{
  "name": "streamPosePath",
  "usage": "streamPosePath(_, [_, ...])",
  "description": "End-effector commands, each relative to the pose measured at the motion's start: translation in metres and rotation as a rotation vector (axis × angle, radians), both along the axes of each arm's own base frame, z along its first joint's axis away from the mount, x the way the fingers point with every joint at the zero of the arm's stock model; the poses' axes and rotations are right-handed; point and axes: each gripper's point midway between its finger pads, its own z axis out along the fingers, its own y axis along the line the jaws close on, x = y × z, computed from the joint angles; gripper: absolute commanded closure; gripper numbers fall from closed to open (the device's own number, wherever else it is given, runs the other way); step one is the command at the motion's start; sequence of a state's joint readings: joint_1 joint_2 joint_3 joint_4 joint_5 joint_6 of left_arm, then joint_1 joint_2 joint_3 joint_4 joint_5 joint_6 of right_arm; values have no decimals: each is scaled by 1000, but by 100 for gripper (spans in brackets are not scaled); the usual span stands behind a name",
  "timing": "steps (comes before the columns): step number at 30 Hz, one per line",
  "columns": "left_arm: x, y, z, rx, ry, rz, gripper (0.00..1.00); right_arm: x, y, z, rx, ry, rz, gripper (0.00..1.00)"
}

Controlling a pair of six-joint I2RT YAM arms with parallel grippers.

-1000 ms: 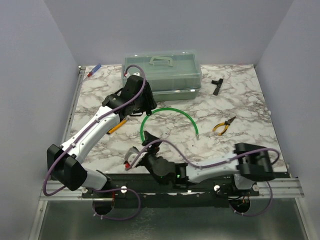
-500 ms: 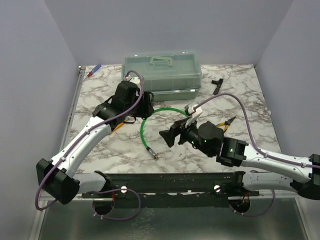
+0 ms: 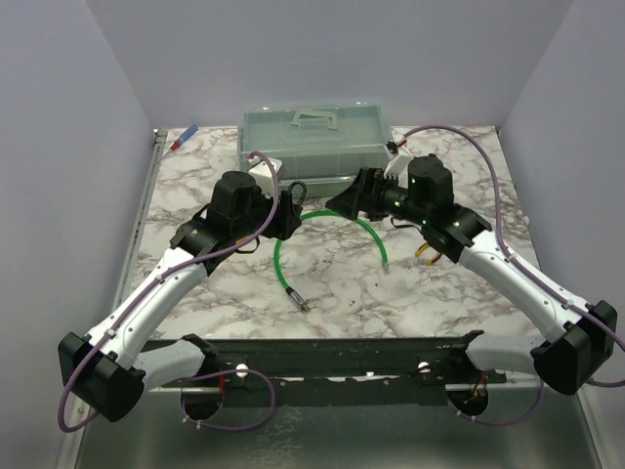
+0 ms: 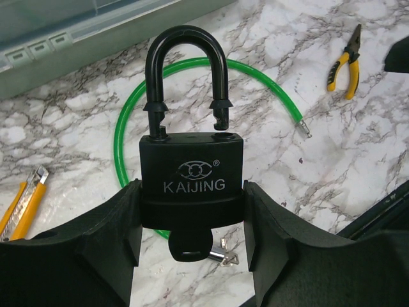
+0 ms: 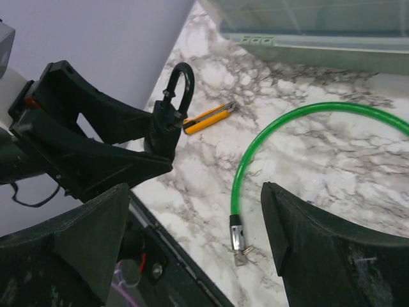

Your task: Unlock with the key

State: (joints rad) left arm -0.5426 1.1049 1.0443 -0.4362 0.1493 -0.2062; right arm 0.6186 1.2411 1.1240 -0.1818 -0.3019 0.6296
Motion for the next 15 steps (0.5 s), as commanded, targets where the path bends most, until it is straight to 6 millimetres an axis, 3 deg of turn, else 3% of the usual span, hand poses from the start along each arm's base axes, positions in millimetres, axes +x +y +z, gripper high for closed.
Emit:
streamPosePath(1, [-3,-21,38,-108,-196,-149,100,-20,24,0,54,104,185,13])
streamPosePath(15, [-10,-27,24,-126,-200,-203,100,-11,50,-45,54,231,274,22])
